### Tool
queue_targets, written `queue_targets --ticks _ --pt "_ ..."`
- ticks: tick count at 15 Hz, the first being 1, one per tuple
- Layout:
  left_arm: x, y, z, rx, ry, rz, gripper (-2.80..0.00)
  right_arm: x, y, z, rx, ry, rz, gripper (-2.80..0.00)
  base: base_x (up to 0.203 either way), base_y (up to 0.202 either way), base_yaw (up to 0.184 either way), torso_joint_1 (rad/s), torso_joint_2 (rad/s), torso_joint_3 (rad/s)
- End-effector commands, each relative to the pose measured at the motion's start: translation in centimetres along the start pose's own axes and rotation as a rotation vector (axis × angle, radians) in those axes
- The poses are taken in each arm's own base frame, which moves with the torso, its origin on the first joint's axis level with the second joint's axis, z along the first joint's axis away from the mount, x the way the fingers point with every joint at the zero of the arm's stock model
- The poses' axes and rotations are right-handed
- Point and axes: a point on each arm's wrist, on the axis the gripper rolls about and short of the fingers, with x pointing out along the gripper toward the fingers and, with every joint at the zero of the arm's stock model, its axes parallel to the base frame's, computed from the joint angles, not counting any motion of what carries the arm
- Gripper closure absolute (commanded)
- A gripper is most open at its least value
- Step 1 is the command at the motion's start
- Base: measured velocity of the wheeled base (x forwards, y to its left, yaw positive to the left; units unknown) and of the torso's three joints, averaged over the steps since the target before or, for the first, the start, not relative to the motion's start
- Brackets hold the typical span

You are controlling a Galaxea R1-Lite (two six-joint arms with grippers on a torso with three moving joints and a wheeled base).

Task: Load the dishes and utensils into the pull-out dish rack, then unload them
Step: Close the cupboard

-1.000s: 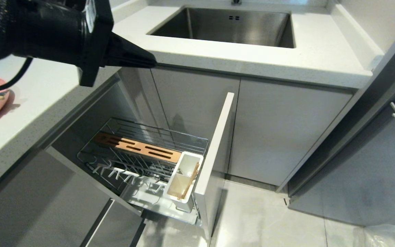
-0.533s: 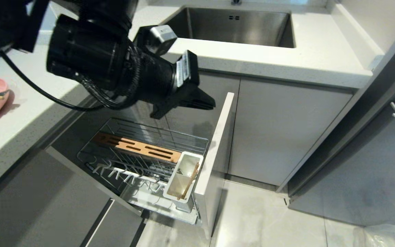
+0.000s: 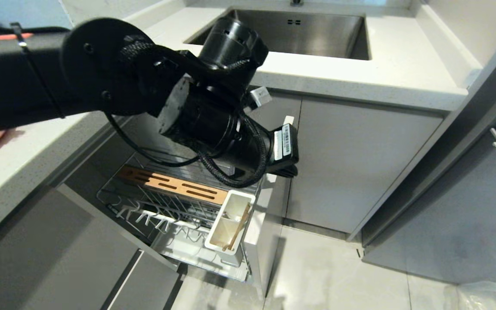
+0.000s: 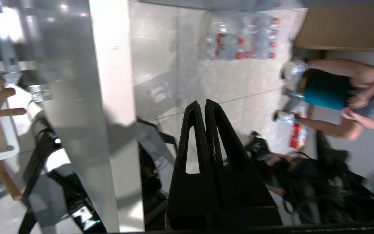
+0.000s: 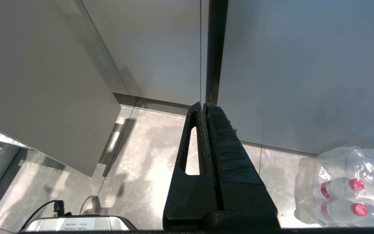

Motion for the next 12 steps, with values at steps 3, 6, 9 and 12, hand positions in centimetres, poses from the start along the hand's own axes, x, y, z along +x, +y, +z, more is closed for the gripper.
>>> queue_targets --ticks 3,6,9,12 --pt "2.2 0.4 -0.4 -0.003 0.003 0.097 0.0 0.0 0.0 0.0 0.001 0.002 0.0 0.0 0.0 0.0 0.0 0.0 0.0 0.0" --pt "2.4 0.6 -0.3 0.004 -0.023 0.15 0.0 0.0 0.0 0.0 0.001 0.002 0.0 0.0 0.0 0.0 0.0 0.0 0.0 0.0" --pt "2.5 0.8 -0.3 0.036 -0.05 0.216 0.0 0.0 0.0 0.0 0.001 0.002 0.0 0.0 0.0 0.0 0.0 0.0 0.0 0.0" --pt "2.4 1.0 -0.3 0.042 -0.084 0.283 0.0 0.0 0.0 0.0 0.001 0.002 0.0 0.0 0.0 0.0 0.0 0.0 0.0 0.0"
